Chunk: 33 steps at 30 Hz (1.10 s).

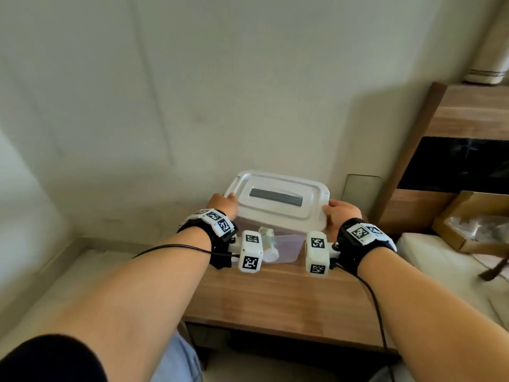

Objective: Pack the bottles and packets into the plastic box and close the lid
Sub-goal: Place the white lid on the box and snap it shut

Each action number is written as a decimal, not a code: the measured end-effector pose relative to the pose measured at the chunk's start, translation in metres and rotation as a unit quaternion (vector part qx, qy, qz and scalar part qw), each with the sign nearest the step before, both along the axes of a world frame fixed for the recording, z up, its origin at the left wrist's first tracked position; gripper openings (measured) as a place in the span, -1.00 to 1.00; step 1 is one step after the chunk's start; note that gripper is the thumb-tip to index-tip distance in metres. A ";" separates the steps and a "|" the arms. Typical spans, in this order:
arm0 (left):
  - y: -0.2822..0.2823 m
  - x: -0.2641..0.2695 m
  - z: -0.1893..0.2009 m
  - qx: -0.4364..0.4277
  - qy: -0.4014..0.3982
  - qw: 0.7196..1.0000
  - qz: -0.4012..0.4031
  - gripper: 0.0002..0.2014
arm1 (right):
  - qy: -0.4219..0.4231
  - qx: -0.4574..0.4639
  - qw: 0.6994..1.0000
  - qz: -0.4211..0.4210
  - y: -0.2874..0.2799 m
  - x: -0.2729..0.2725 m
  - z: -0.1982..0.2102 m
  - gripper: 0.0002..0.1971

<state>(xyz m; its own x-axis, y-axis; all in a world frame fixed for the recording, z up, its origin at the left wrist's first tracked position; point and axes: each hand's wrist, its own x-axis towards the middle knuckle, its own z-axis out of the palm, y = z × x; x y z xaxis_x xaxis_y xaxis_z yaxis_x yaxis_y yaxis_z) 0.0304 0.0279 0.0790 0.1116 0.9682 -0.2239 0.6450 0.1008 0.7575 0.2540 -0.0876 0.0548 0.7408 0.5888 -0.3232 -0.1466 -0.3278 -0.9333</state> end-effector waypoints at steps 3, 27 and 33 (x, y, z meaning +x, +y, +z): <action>0.002 -0.021 -0.013 -0.019 0.003 1.000 0.007 -0.63 | -0.058 -0.043 0.997 0.030 0.012 -0.020 0.008 -0.64; 0.020 -0.031 -0.051 -0.066 0.057 0.993 0.083 -0.52 | -0.284 -0.295 0.901 0.140 0.040 -0.040 -0.011 -0.52; 0.035 -0.023 -0.056 -0.120 0.023 0.988 0.096 -0.41 | -0.150 -0.220 0.958 0.102 0.034 -0.028 -0.016 -0.42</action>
<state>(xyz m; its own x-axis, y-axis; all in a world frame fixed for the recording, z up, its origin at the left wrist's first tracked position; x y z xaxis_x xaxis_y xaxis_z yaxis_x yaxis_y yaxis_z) 0.0074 0.0631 0.0229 -0.0848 0.8890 -0.4499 0.6294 0.3978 0.6675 0.2260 -0.0540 0.0393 0.7231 0.5866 -0.3647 0.2151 -0.6930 -0.6881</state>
